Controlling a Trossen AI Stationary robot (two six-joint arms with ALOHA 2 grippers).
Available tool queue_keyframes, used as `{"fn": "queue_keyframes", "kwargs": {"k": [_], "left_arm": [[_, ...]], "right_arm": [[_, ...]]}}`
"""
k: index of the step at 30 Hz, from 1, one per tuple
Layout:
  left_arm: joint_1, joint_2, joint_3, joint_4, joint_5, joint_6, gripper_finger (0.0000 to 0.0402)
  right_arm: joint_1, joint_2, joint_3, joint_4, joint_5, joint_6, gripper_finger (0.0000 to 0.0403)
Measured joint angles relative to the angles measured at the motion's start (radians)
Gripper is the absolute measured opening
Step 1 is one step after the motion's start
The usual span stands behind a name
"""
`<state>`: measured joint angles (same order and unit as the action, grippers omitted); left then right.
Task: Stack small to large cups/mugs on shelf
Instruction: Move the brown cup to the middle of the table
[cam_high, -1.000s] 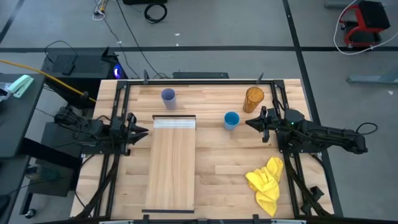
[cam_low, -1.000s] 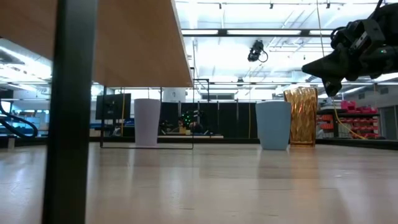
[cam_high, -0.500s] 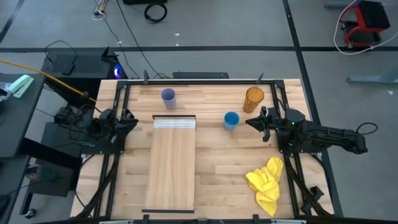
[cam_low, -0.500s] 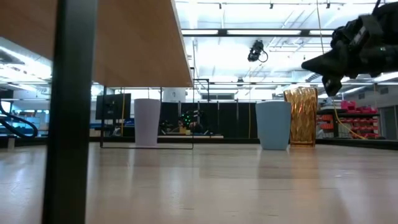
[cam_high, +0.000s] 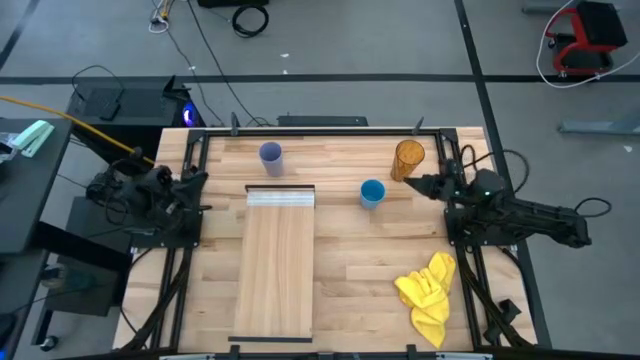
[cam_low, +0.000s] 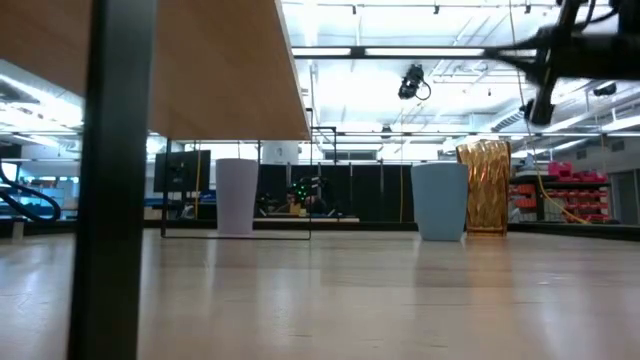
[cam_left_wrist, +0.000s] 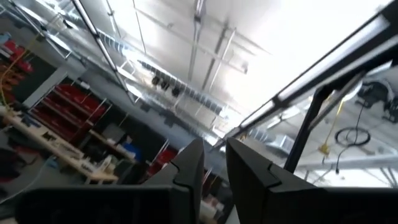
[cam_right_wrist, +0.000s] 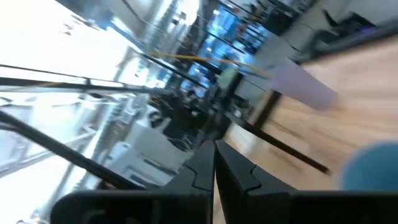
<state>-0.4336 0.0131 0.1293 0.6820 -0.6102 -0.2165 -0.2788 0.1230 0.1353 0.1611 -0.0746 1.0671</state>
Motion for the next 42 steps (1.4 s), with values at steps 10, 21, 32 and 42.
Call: {"fn": "queue_keyframes", "kwargs": {"k": [10, 21, 32, 42], "left_arm": [[0.012, 0.17, 0.22, -0.004, 0.003, 0.143, 0.0083], [0.012, 0.422, 0.612, -0.505, -0.214, 0.145, 0.0087], [0.012, 0.491, 0.877, -1.102, -0.4, -0.155, 0.009], [0.027, 0.491, 0.889, -1.395, -0.455, -0.355, 0.0092]], "right_arm": [[0.0, 0.033, 0.312, 0.001, -0.077, -0.161, 0.0019], [0.0, 0.246, 0.673, -0.353, -0.077, -0.287, 0.0022], [0.0, 0.592, 1.086, -0.918, -0.017, -0.519, 0.0081], [-0.051, 0.798, 1.37, -1.374, 0.27, -0.492, 0.0118]]}}
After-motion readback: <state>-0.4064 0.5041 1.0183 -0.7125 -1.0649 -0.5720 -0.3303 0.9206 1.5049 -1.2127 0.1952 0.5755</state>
